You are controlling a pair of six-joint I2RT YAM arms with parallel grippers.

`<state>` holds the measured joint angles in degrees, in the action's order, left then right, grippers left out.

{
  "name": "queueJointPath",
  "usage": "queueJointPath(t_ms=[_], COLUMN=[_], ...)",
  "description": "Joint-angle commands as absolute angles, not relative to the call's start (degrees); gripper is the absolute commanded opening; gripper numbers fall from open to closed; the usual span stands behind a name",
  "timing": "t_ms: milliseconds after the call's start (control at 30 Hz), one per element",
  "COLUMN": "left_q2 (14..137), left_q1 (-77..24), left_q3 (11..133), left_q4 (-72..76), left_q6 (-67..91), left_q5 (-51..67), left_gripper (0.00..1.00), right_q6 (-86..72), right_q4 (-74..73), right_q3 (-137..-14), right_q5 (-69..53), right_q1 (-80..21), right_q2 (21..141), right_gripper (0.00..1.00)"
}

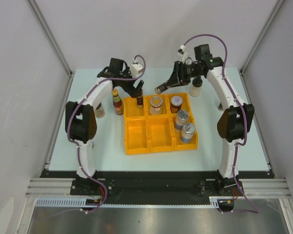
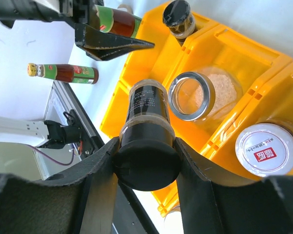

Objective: Organize the condiment bottles
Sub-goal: Place the bottle in the storage box.

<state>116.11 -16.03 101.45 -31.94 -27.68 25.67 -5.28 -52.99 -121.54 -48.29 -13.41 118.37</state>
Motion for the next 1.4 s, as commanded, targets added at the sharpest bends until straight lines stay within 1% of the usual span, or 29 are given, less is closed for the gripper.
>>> queueJointPath(t_ms=[0, 133, 233, 400, 800, 867, 967, 1033, 1167, 1367], left_q2=[120.5, 123.3, 124.3, 124.7, 124.5, 125.2, 128.3, 131.1, 134.4, 135.1], left_q1=[-16.3, -15.9, -15.9, -15.8, -15.0, -14.9, -14.4, -14.0, -13.3, -13.2], left_q3=[108.9, 111.7, 112.2, 111.5, 110.4, 110.9, 114.2, 117.7, 121.6, 121.2], left_q4=[-36.6, -37.4, -36.7, -35.0, -31.7, -31.6, -34.3, -36.2, -40.4, -44.2], left_q6=[-24.1, -23.4, -22.8, -22.4, -21.2, -20.3, -19.4, -18.4, -16.4, -16.2], left_q5=[39.3, 42.5, 42.6, 39.0, 35.4, 32.9, 29.0, 28.7, 25.6, 29.0], left_gripper=[1.0, 0.98, 0.95, 0.95, 0.95, 0.95, 0.94, 0.93, 0.88, 0.87], right_q6=[-4.4, -4.6, -4.8, -4.7, -5.1, -5.1, -5.0, -4.9, -4.9, -4.9], right_q4=[-53.6, -53.6, -53.4, -53.3, -53.2, -53.2, -53.2, -53.3, -53.3, -53.3], right_q3=[-124.3, -124.4, -124.5, -124.0, -124.8, -124.8, -124.7, -124.6, -124.7, -125.2], right_q5=[-48.8, -49.4, -49.9, -50.2, -50.6, -50.6, -50.7, -50.7, -50.7, -50.4], right_q1=[-12.9, -11.4, -10.6, -10.5, -10.5, -10.5, -10.6, -10.6, -10.7, -10.9], right_q2=[115.1, 114.8, 114.8, 114.4, 115.0, 115.0, 115.0, 114.9, 115.0, 115.1], right_gripper=[0.19, 0.19, 0.19, 0.19, 0.19, 0.19, 0.2, 0.19, 0.19, 0.2])
